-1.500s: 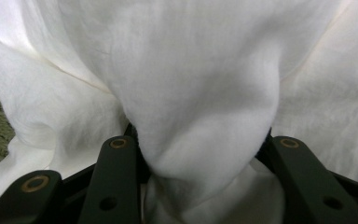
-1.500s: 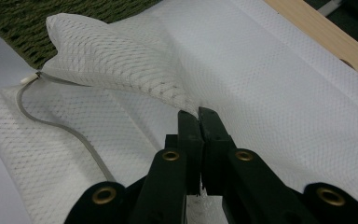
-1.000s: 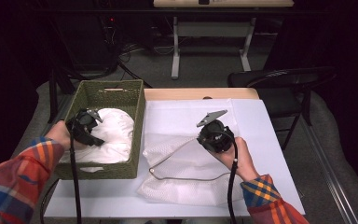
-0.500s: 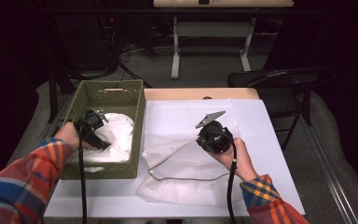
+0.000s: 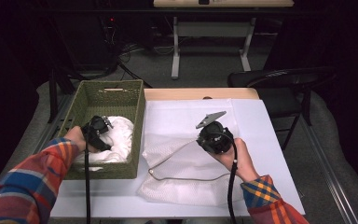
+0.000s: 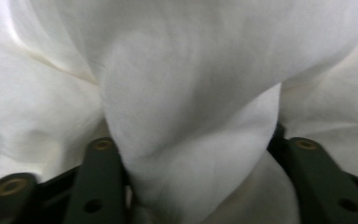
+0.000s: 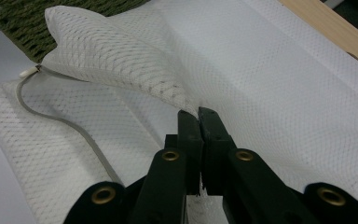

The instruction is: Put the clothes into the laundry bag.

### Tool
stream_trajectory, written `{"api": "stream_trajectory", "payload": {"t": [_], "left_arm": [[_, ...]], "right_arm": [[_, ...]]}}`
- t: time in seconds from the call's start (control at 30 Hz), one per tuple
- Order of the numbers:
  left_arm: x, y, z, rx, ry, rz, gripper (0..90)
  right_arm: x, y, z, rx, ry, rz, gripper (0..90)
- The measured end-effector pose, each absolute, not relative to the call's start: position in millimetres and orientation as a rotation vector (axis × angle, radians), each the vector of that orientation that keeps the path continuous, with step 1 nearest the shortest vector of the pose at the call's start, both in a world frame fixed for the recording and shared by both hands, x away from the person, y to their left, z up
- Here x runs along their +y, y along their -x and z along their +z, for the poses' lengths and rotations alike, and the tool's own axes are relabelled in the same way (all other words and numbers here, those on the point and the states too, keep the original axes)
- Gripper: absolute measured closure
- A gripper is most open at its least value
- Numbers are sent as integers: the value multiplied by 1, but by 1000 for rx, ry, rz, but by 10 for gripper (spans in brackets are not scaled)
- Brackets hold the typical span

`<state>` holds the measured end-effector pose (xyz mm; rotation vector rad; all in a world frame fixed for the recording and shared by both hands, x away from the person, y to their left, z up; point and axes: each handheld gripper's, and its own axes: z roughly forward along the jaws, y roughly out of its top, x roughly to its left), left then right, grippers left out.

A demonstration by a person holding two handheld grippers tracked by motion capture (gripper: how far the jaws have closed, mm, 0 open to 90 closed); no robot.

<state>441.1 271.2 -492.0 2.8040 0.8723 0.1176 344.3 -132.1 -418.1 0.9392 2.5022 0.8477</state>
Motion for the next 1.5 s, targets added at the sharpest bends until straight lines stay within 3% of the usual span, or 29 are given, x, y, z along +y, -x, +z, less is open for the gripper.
{"api": "stream_trajectory", "payload": {"t": [0.67,1.0,1.5], "left_arm": [[269,-413,-432,829,-2746,253,710],[268,-403,-416,804,-2739,280,735],[276,-389,-357,784,-2699,305,746]], "right_arm": [[-134,-346,-418,2499,-943,849,885],[-135,-346,-418,2498,-945,850,886],[-135,-348,-419,2486,-971,856,889]]}}
